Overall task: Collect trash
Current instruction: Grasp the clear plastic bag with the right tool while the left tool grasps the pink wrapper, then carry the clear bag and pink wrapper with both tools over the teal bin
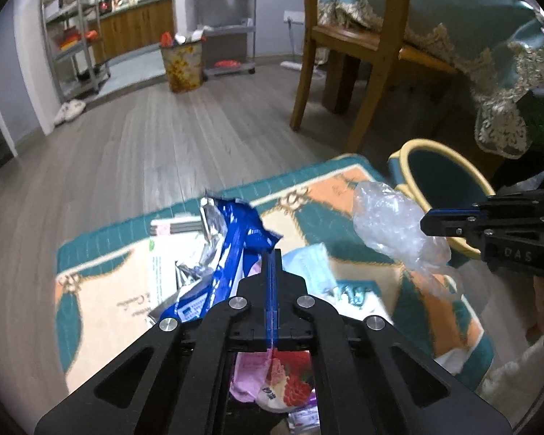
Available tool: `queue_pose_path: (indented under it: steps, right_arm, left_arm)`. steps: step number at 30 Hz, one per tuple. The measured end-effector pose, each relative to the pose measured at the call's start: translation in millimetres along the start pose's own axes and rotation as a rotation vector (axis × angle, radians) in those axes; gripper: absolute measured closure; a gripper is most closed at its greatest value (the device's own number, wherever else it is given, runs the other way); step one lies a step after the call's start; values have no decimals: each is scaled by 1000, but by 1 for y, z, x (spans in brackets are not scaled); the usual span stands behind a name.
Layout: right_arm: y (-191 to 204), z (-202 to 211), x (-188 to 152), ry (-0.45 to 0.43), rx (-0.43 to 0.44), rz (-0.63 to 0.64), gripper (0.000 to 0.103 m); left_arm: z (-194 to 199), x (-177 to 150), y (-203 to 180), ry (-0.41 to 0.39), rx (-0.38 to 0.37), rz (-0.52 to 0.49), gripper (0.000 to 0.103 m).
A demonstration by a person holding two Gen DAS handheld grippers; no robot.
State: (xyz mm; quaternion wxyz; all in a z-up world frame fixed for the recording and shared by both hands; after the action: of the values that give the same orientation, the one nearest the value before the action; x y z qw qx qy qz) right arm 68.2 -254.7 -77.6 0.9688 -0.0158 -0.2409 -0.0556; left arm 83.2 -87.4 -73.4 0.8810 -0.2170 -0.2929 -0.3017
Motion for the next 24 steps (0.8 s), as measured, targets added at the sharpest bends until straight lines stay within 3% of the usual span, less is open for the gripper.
queue_pose_path:
  steps: [4,9,13,17,19,20,24]
  right_arm:
    - [-8,14,2,-14,-2,-37,96]
    - [-12,29,2,-33,-2,-49,96]
    - [-19,34,0,-34,11,-68,96]
    - [-23,35,-6,-39,9,-59,96]
    - [-27,32,-7,-31,7,-57,96]
    - [-28,30,-8,-26,4,-58,96]
    - [-35,27,-3,-23,10,-82,96]
  left_arm:
    - [-2,-1,3,21,-12,32,100]
    - [-28,-15,0,124,20,19,72]
    - [-43,-21,4,174,68,30,68]
    - [-53,-23,6,206,74,52,69]
    - [-56,-25,7,226,80,63,94]
    - [-55,-24,9,226,76,70,101]
    - [-38,-19,5,180,46,64,102]
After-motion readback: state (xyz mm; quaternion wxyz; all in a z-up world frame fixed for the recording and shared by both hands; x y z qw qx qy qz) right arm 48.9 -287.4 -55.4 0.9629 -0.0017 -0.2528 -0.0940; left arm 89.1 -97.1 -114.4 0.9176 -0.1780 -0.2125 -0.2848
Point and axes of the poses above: each gripper's, at about its wrist camera, not at the fingertips, and z roughly against the way its jaws point, y to its left, x to its top, the point moved 3 cm from there along -z, roughly the way its jaws point, and after that the axes turned 14 degrees about -x, right-handed, at the moved point
